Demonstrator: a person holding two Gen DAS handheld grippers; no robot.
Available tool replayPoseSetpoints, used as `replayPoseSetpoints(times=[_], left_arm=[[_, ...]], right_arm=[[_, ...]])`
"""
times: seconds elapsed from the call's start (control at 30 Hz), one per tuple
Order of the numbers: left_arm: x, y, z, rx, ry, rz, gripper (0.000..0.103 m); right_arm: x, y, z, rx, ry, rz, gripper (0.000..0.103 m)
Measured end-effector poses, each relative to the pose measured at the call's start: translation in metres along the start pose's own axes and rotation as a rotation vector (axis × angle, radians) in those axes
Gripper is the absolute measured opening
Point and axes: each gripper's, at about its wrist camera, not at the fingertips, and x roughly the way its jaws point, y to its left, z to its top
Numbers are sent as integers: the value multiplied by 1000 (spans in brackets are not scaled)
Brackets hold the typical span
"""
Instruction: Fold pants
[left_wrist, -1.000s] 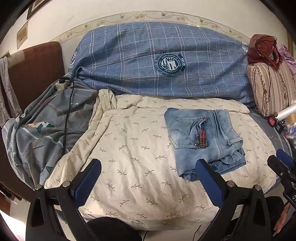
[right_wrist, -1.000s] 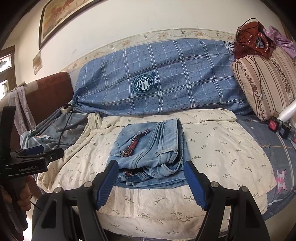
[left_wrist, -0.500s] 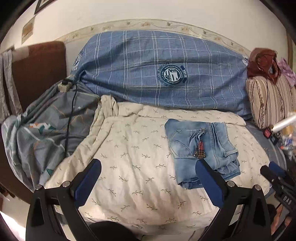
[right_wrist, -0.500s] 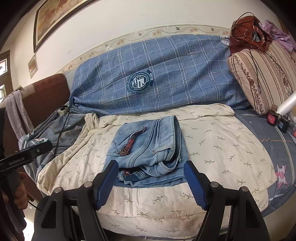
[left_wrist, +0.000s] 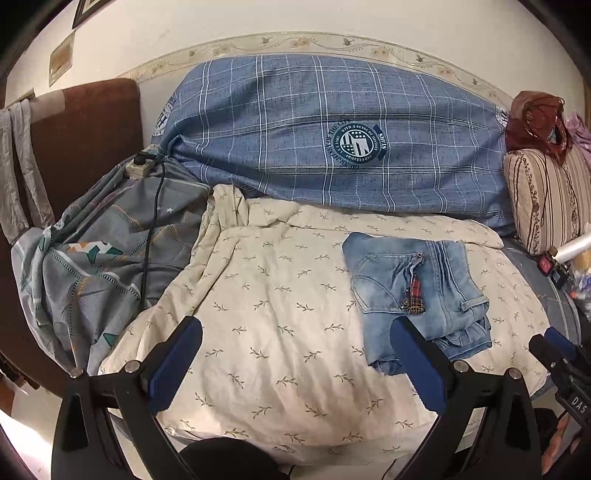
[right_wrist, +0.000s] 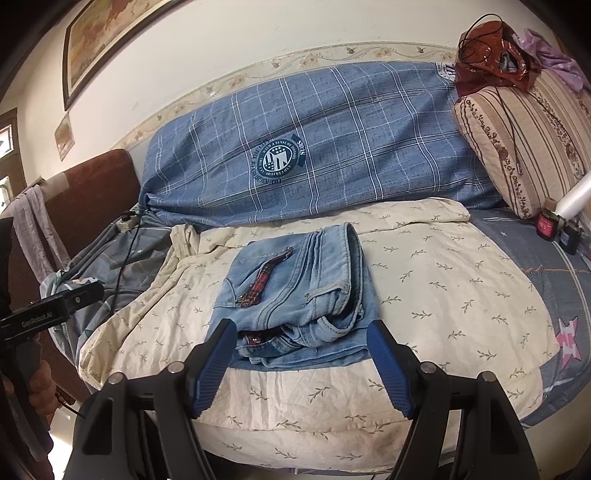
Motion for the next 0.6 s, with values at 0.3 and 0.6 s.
replayPoseSetpoints(times=[0.3,0.6], left_arm=[[1,-2,-5,36,-23,37,101],[-3,-1,-4,27,-40,64,101]], right_arm=[[0,13,-2,-57,-1,-31,76],[-11,28,5,-129,-45,-149,76]])
